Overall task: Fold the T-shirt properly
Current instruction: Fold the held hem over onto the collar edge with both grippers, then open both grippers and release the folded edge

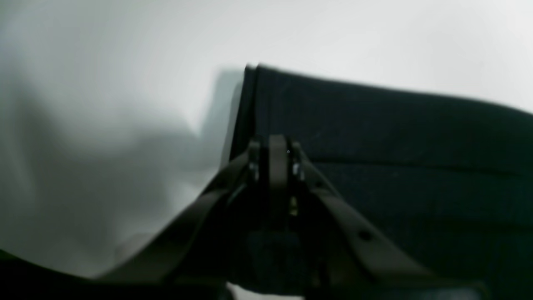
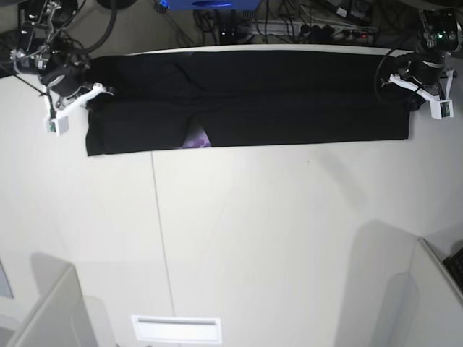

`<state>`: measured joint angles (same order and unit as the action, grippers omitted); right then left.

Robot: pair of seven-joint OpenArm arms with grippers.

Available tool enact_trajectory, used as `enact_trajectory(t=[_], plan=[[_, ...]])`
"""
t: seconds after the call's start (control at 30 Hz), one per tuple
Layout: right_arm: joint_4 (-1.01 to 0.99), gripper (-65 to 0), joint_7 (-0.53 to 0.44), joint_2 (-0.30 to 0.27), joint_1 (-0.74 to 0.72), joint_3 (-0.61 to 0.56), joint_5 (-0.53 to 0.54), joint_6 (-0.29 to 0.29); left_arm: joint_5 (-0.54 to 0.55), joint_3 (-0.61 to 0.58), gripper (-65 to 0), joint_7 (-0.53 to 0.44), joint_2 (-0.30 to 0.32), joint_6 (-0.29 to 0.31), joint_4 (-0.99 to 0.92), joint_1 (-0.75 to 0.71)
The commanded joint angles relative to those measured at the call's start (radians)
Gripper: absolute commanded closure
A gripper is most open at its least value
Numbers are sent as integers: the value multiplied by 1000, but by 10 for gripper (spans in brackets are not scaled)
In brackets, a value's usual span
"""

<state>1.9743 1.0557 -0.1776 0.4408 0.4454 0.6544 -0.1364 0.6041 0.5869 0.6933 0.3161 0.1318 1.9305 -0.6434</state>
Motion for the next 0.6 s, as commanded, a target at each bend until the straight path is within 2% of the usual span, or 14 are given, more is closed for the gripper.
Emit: enact_trajectory(t=[0.0, 0.23, 0.27, 0.3, 0.33, 0.4, 0.43, 0.5, 0.57], plan=[[13, 0, -13, -12, -4, 8, 8, -4, 0, 6, 0, -25, 13, -1, 14, -2], [13, 0, -7, -13, -6, 11, 8, -4, 3, 15, 0, -25, 13, -1, 16, -2], [13, -38, -12, -13, -4, 11, 8, -4, 1, 15, 0, -25, 13, -1, 16, -2], [13, -113, -13, -13, -3, 13, 8, -4, 1, 15, -30, -25, 13, -1, 16, -2], [13, -171, -13, -12, -3, 17, 8, -4, 1, 15, -92, -25, 15, -1, 16, -2], [15, -257, -13, -1, -4, 56, 8, -4, 3, 17, -250, -25, 15, -1, 17, -2], [16, -260, -15, 10, -6, 74, 8, -4, 4, 17, -329, -25, 15, -1, 19, 0], [21, -242, -32, 20, -6, 111, 9, -4, 6, 17, -441, -27, 15, -1, 20, 1], [21, -207, -79, 20, -3, 117, 12, -6, 7, 17, -495, -27, 12, -1, 22, 7]])
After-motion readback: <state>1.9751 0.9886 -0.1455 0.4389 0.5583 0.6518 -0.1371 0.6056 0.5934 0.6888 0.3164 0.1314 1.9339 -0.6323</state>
